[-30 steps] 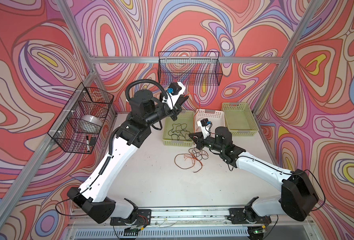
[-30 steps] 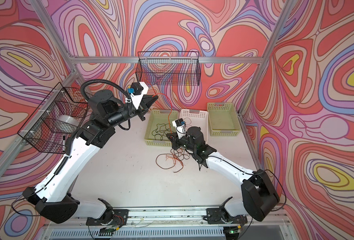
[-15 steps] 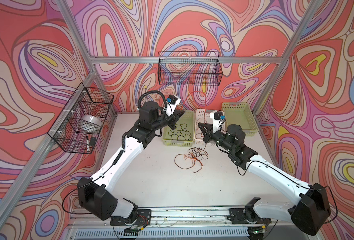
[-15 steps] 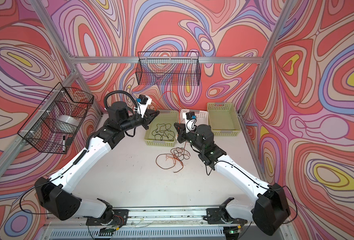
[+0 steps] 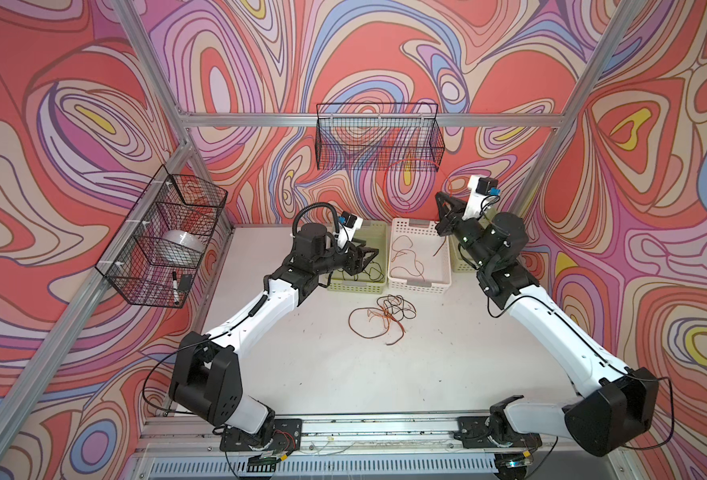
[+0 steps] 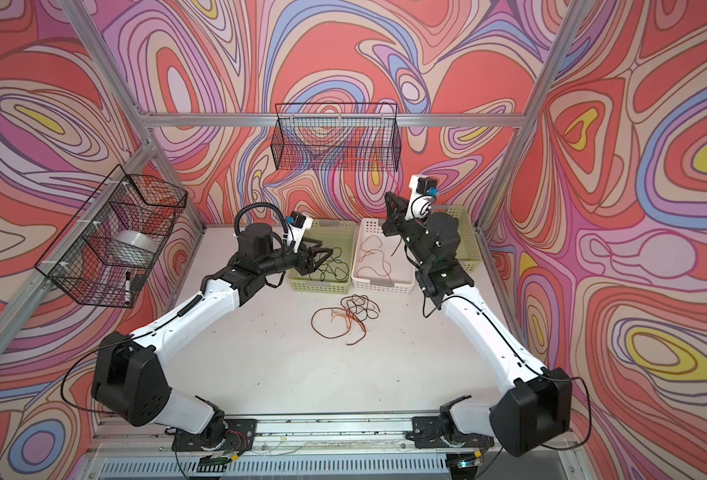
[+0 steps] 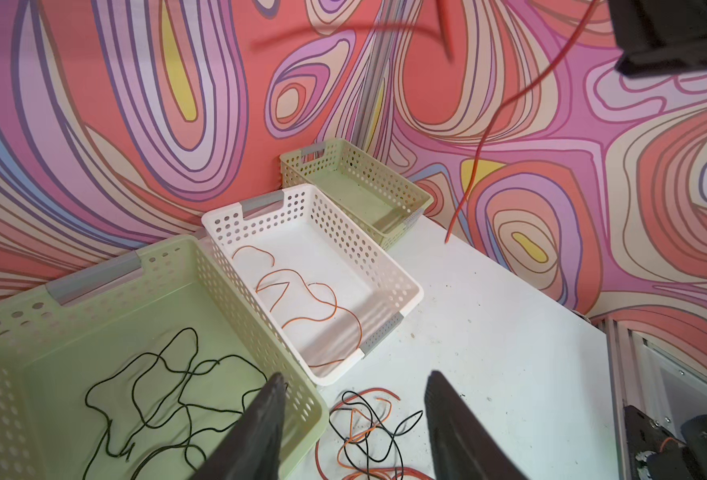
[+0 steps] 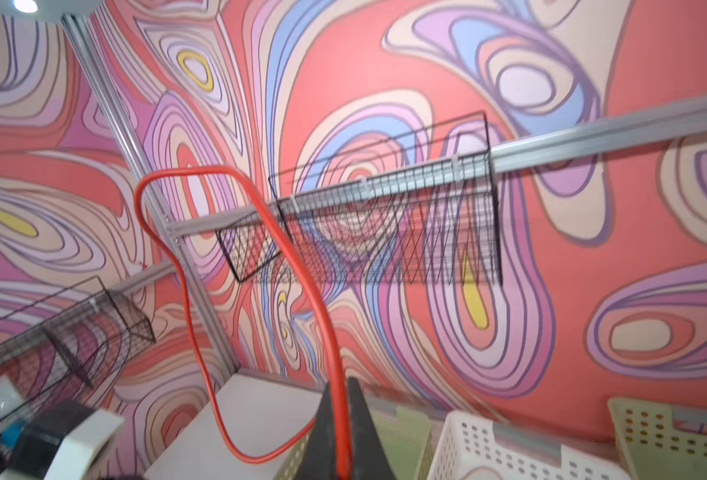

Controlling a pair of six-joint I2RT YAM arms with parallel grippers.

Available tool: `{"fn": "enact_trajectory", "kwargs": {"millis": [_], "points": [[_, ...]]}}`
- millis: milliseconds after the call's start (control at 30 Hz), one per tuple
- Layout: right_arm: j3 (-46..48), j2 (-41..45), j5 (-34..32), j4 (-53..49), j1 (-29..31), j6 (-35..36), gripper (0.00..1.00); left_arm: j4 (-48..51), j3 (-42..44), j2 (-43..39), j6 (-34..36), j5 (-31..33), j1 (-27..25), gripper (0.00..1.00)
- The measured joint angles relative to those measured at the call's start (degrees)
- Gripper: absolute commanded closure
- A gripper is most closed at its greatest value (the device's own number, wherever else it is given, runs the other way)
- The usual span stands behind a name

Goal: Untangle the cables
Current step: 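Raise the red wire with the right gripper while the left gripper releases it, then hold the red wire high with the right gripper, drawing it free of the tangle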

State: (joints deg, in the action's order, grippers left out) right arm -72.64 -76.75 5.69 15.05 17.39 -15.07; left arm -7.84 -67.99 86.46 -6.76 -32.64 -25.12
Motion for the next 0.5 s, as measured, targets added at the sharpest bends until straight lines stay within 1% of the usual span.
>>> {"fn": "enact_trajectory", "kwargs": {"millis": [133,267,367,500], "points": [[-5.1,-2.6,-2.8,-2.7,-2.9,0.1,1.00,-0.9,2.5,-0.2,-0.2,0.1,0.0,0.40],[-5.3,-4.0,-6.4,-3.5,-5.9,-1.1,1.00,-1.1,6.0,-1.3,-0.6,0.4,0.0,0.40],[-4.1,-4.7,-9.4,-2.9,-7.3,-1.8,1.00,-1.1,8.1,-2.3,-1.0,0.6,0.0,0.40],[0.9,-4.8,-12.9,0.7,-7.6,-3.0,1.00,-1.5,10.4,-3.5,-1.5,1.2,0.0,0.40]]}}
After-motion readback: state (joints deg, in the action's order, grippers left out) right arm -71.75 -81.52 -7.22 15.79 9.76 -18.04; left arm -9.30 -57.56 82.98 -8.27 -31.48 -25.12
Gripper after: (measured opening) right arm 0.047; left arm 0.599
